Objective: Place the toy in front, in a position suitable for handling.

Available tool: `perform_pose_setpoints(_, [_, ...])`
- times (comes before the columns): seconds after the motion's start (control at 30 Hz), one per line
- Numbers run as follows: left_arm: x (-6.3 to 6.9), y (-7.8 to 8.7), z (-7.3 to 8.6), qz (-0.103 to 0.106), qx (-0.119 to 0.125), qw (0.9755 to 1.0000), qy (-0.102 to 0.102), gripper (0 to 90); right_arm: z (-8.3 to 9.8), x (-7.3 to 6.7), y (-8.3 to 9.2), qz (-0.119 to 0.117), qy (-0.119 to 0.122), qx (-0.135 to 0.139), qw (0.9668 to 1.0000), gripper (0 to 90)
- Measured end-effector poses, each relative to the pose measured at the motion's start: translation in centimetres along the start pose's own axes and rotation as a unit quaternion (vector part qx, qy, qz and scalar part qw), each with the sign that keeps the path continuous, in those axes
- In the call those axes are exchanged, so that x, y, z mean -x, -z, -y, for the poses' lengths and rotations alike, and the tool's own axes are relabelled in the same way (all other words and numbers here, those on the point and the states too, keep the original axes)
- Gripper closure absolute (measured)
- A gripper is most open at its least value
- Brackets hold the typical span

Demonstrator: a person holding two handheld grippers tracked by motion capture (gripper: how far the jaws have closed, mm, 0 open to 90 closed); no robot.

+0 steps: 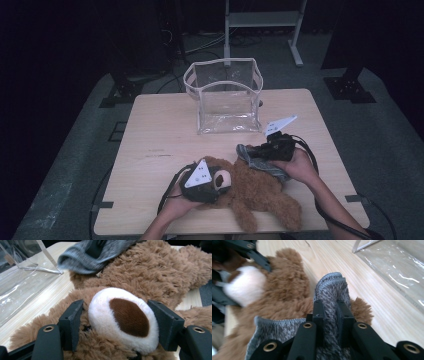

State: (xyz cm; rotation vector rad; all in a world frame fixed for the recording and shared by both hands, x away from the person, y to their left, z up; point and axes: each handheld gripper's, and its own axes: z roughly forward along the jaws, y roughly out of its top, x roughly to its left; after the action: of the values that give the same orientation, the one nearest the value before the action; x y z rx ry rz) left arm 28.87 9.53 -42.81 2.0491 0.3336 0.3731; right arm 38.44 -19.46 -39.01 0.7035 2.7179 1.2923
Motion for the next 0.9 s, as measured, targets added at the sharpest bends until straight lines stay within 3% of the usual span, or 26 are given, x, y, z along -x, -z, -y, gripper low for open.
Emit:
perform_pose_setpoints(0.07, [0.0,-0.2,-0.2,-0.002,-0.001,1.0,0.0,31.9,0.0,-0.2,0.7,-0.018,-0.006,0.01,0.9998,79.2])
perform_pose_setpoints(0.2, [0.2,-0.3,-0.3,-0.006,-0.006,1.0,-0.005,32.0,-0.7,-1.6,0.5,-0.037,0.015,0.007,0.9992,79.0])
perform_pose_setpoints(0.3, [0.2,-0.2,-0.2,-0.006,-0.004,1.0,-0.001,32.2,-0.3,-1.6,0.8,-0.031,0.016,0.005,0.9994,79.1])
perform_pose_setpoints(0.53, [0.0,-0.4,-0.2,-0.01,0.0,0.9999,0.007,32.1,3.6,0.4,4.1,-0.018,-0.049,0.029,0.9982,79.1])
perform_pose_setpoints(0.73, [0.0,-0.3,-0.2,-0.011,0.0,0.9999,0.004,32.0,2.9,-0.4,2.8,-0.012,-0.027,0.032,0.999,78.9])
perform_pose_setpoints(0.8, [0.0,-0.3,-0.1,-0.013,-0.001,0.9999,0.004,32.2,3.3,0.0,3.0,-0.01,-0.034,0.037,0.9987,79.0])
perform_pose_setpoints(0.9, [0.0,-0.3,-0.1,-0.014,0.0,0.9999,0.005,32.3,5.3,1.2,4.2,0.02,-0.055,0.041,0.9975,79.1])
